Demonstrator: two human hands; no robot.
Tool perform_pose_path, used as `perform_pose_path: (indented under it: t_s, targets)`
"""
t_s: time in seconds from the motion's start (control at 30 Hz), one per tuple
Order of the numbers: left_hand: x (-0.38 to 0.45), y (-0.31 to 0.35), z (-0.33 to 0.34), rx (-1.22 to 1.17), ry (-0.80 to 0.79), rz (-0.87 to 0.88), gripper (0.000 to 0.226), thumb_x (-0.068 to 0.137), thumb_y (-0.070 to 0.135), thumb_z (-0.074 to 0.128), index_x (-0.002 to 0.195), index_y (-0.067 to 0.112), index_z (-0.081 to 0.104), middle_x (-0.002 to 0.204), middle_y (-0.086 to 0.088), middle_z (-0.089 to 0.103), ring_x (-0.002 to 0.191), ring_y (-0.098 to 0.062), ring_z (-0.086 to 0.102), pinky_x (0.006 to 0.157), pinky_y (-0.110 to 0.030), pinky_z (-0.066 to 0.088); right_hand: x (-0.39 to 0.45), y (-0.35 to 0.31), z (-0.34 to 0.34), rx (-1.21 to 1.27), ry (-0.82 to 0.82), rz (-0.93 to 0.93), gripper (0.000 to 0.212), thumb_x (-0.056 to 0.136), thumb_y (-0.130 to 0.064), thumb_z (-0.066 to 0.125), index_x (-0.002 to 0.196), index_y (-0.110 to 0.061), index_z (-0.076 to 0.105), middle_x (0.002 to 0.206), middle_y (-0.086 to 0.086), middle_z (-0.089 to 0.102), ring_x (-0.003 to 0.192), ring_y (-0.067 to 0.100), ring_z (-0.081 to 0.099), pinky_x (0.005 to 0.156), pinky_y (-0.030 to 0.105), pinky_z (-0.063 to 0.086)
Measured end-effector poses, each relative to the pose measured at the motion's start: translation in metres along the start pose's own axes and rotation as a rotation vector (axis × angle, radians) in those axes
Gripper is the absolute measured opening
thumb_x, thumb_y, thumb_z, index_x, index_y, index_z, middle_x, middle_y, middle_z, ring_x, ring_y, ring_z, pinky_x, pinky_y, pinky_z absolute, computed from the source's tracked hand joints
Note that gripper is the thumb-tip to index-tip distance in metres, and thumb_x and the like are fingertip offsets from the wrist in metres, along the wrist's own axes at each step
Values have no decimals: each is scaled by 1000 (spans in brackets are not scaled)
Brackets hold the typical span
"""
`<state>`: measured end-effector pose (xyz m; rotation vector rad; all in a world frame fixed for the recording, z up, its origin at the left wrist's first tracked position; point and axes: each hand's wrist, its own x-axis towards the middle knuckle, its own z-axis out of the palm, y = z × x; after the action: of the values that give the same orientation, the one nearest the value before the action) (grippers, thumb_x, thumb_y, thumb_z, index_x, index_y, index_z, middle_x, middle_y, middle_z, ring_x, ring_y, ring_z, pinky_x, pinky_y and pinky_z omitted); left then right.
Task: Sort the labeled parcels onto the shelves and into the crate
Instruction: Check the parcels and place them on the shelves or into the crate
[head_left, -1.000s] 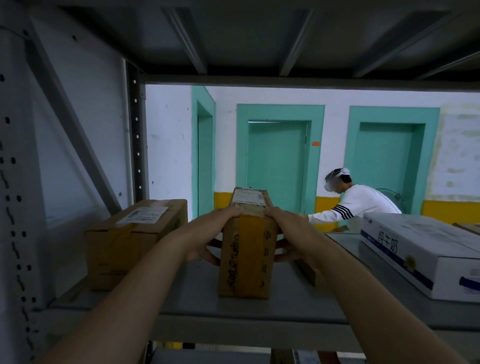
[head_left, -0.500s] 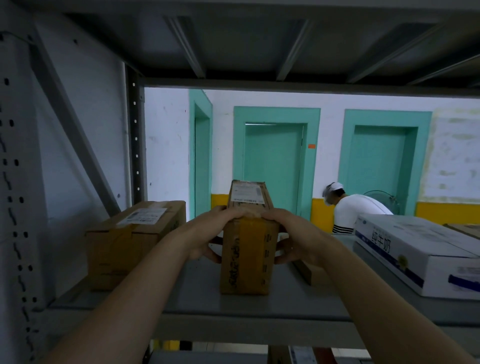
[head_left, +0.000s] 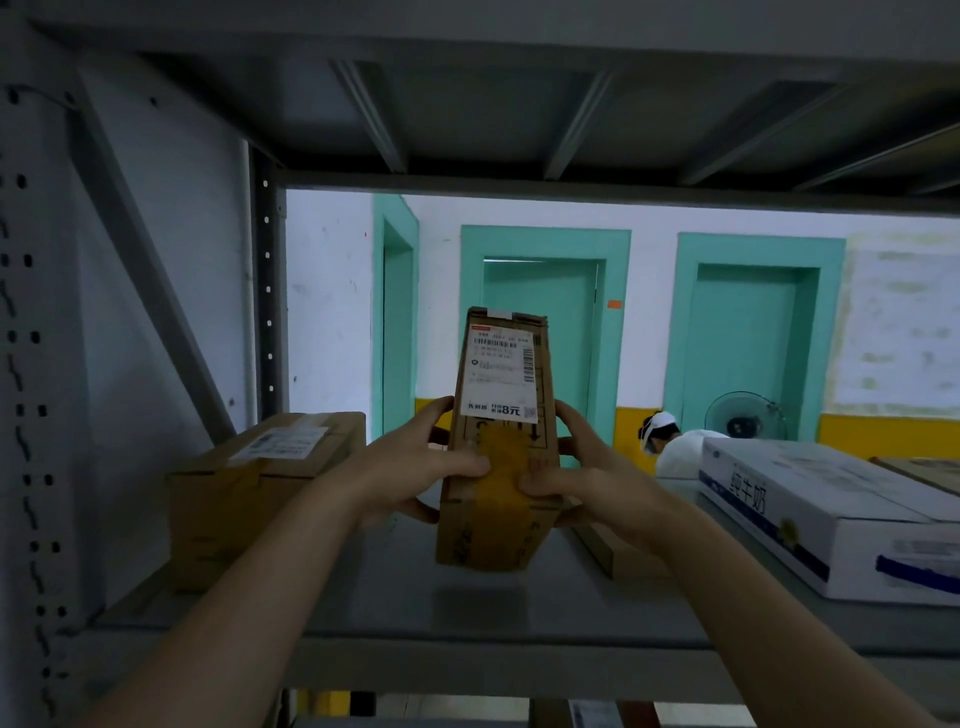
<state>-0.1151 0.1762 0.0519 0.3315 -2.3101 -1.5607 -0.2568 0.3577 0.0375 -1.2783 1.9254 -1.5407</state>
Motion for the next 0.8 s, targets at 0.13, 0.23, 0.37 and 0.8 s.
perform_pose_path:
  t_s: [0.13, 0.23, 0.37, 0.8]
  targets:
    - [-3, -8, 0, 41, -16, 57, 85, 78, 26, 84, 135, 55, 27, 121, 24, 50, 110, -13, 58, 87, -52, 58, -4, 6, 2, -58, -16, -79, 105, 80, -12, 83, 153, -45, 14, 124, -12, 54, 105, 15, 65, 75, 27, 60]
    - [-5, -11, 0, 48, -43, 79, 89, 75, 21, 86, 129, 58, 27, 124, 27, 47, 115, -18, 58, 86, -54, 58, -6, 10, 4, -127, -14, -123, 109, 78, -18, 85, 153, -45, 10, 127, -19, 48, 113, 11, 60, 82, 28, 60]
    - [-10, -17, 1, 71, -60, 117, 89, 79, 12, 83, 119, 67, 25, 125, 30, 44, 110, -14, 59, 83, -49, 60, -8, 16, 7, -174, -1, -154, 108, 78, -23, 86, 150, -46, 9, 126, -29, 43, 114, 6, 56, 95, 35, 55]
    - [-12, -38, 7, 277, 7, 240, 121, 76, 31, 86, 145, 64, -8, 149, 29, 28, 140, -9, 34, 110, -35, 40, -9, 33, 11, -216, 73, -255, 110, 77, -20, 85, 146, -57, 8, 121, -43, 42, 115, -8, 55, 81, 19, 56]
